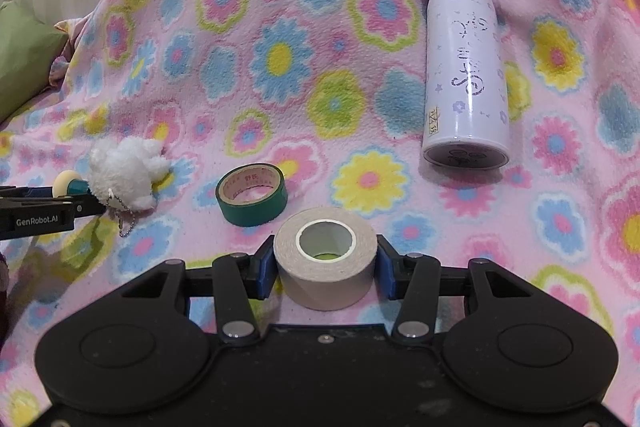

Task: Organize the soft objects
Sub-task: 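Close the left tool on the cream-headed sponge stick while the right tool closes on the beige tape roll, then carry the sponge stick and beige tape roll over the woven basket with both tools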

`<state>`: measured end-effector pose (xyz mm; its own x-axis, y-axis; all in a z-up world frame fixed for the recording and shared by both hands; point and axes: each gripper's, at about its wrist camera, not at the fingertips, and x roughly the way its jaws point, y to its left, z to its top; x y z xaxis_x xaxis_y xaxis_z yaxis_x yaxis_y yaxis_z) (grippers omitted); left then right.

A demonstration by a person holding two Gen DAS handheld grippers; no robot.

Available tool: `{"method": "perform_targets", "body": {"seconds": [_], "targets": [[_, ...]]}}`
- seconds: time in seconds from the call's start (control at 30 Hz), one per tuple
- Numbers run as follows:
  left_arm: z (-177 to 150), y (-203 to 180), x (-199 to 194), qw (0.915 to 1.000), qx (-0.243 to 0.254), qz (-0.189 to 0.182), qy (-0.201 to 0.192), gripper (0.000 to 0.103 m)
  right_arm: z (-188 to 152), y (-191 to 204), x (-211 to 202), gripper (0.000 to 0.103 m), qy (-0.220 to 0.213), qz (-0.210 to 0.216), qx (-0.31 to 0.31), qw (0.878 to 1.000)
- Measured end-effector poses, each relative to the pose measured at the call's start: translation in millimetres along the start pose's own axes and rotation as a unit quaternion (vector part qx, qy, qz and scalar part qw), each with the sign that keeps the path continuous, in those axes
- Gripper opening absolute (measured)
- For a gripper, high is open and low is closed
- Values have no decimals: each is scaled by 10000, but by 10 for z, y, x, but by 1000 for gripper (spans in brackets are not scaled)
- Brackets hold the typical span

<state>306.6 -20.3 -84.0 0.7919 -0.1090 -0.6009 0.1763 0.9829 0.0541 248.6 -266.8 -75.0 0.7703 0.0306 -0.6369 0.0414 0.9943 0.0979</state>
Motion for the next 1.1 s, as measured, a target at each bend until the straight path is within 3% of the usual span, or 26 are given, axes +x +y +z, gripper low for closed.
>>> {"method": "perform_targets", "body": {"seconds": [0.13, 0.23, 0.57, 0.77, 1.1], "targets": [[-21, -4, -84, 9999, -38, 122, 55, 55, -4, -8, -9, 48, -5, 17, 53, 10000], [-30, 50, -222, 9994, -275, 14, 195, 55, -3, -8, -7, 48, -3, 11, 47, 10000], [66, 126, -976, 9988, -338, -106, 341, 55, -7, 10, -12, 48, 0, -73, -3, 10000], [-141, 35, -1354, 9970, -478, -240, 555, 55, -5, 25, -7, 48, 16, -120, -70, 9999], [-507, -260, -1701, 9955, -247, -385, 831, 55, -37, 117, -84, 48, 211, -323, -494, 9980]]}}
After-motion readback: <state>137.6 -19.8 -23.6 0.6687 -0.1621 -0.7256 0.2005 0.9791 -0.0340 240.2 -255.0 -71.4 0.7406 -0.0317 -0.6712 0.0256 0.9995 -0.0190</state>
